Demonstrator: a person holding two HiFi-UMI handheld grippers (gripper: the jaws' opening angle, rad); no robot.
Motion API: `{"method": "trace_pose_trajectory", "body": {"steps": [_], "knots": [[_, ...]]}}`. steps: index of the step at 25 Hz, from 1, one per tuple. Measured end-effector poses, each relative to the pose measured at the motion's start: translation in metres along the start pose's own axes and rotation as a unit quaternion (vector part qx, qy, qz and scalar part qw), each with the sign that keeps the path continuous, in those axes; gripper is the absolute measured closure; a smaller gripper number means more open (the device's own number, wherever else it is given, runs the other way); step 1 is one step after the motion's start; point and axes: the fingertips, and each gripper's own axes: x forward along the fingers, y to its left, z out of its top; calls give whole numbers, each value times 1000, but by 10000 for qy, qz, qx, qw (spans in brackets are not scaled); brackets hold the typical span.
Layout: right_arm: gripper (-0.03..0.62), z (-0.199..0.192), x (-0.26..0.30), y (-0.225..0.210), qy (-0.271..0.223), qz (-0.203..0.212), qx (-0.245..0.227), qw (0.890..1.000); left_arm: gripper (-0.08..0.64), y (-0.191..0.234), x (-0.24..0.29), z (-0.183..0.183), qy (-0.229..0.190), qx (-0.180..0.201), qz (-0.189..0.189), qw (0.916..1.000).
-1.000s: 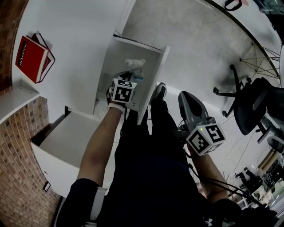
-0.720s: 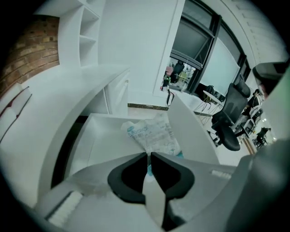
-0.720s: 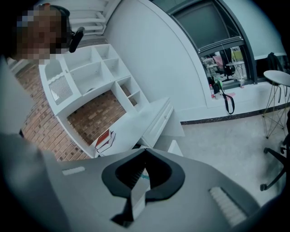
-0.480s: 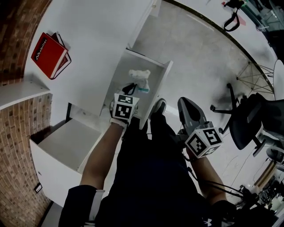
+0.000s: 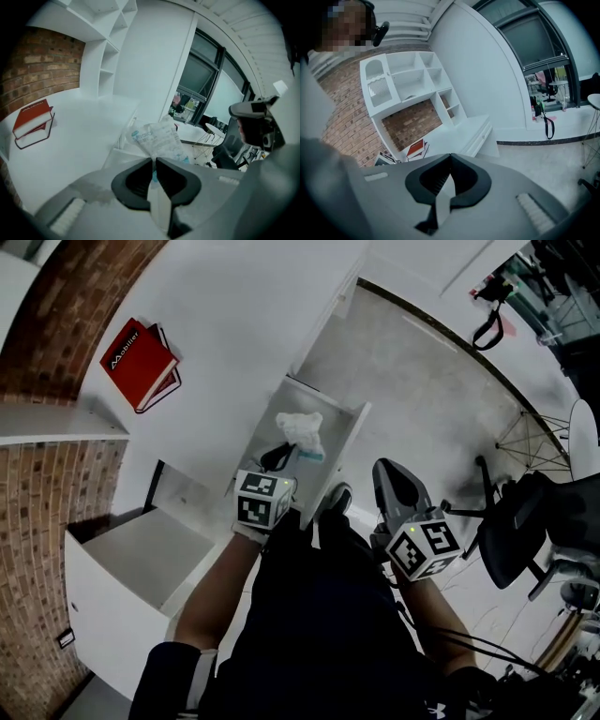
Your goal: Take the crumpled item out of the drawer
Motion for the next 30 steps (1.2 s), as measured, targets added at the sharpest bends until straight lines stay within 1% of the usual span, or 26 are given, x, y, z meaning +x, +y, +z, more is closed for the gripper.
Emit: {"method": "trace_pose_trajectory", "body": {"steps": [4, 8, 14, 20, 25, 30], "knots": [[591, 14, -1, 13, -134, 111, -120, 9998, 529, -4, -27, 23, -357, -118, -16, 9993], [591, 30, -4, 23, -325, 209, -260, 9989, 529, -10, -52, 49, -731, -102, -68, 9973], [591, 55, -12, 37, -556, 283, -436, 9971, 529, -25, -86, 75, -1145, -91, -141, 9933], [591, 86, -22, 44, -936, 275, -579, 9935, 529, -30, -119, 115, -1679, -1, -116, 9857], [591, 115, -31, 44, -1282, 263, -693, 9890, 529, -33, -143, 151, -2132, 152, -35, 9769], [591, 142, -43, 53, -1583, 314, -911, 9827, 529, -45, -164, 176, -2467, 264, -48, 9687]]}}
